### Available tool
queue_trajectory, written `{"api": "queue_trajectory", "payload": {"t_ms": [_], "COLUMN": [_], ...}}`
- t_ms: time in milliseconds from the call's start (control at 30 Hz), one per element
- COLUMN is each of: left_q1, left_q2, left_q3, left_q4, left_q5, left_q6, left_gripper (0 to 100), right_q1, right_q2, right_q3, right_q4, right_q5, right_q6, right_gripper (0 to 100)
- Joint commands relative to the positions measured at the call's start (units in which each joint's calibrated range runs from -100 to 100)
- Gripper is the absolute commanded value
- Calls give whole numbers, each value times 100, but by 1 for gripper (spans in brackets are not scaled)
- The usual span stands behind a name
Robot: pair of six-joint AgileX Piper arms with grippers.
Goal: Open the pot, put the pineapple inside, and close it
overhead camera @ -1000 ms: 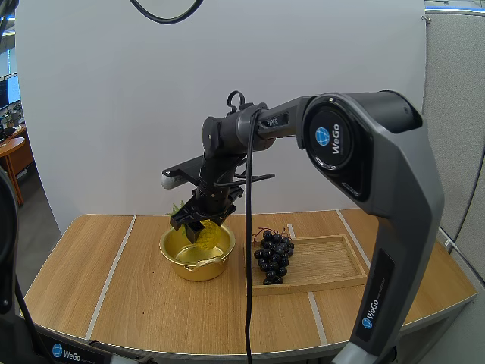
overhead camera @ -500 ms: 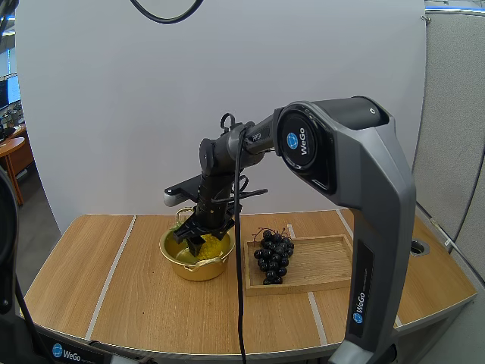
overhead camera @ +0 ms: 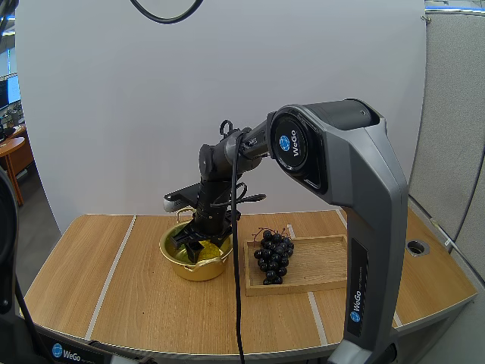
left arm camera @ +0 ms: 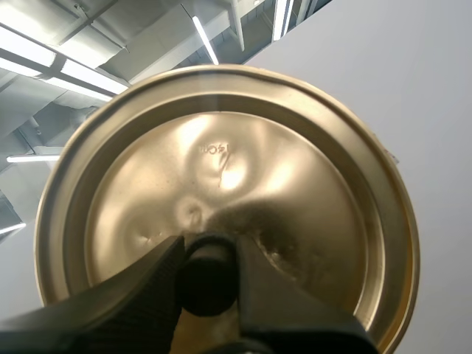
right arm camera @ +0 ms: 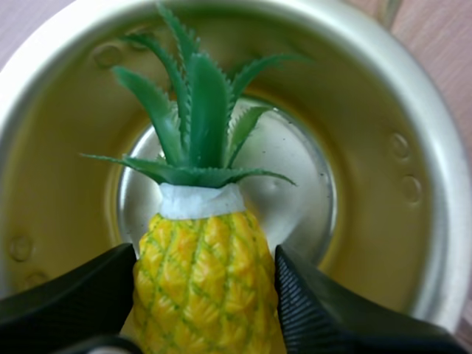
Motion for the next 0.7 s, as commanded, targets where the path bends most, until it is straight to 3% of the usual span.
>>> {"api": "queue_trajectory", "payload": {"t_ms": [0,67,100,367,667], "left_q1": [-11,-11,-11,-11,-11], "left_q2": [-29,-29,-29,-29,-29], "left_q3": [-48,-48,-48,-48,-48], "left_q4": [26,26,26,26,26], "left_q5": [-179,-179,-179,-179,-179], "left_q6": [-59,-59,-59,-59,-59], "left_gripper": [0,0,0,0,0], "right_q1": [-24,-24,-24,-24,-24], "right_q2": [-36,-36,-36,-98,-963], "right_q3": [-35,-35,-35,-35,-35], "right_q4": [111,48,23,-101,-155], "right_q5": [79,79,79,64,295], "right_q6": [-100,-65,-29,1,108], "right_gripper": [55,95,100,100,100]}}
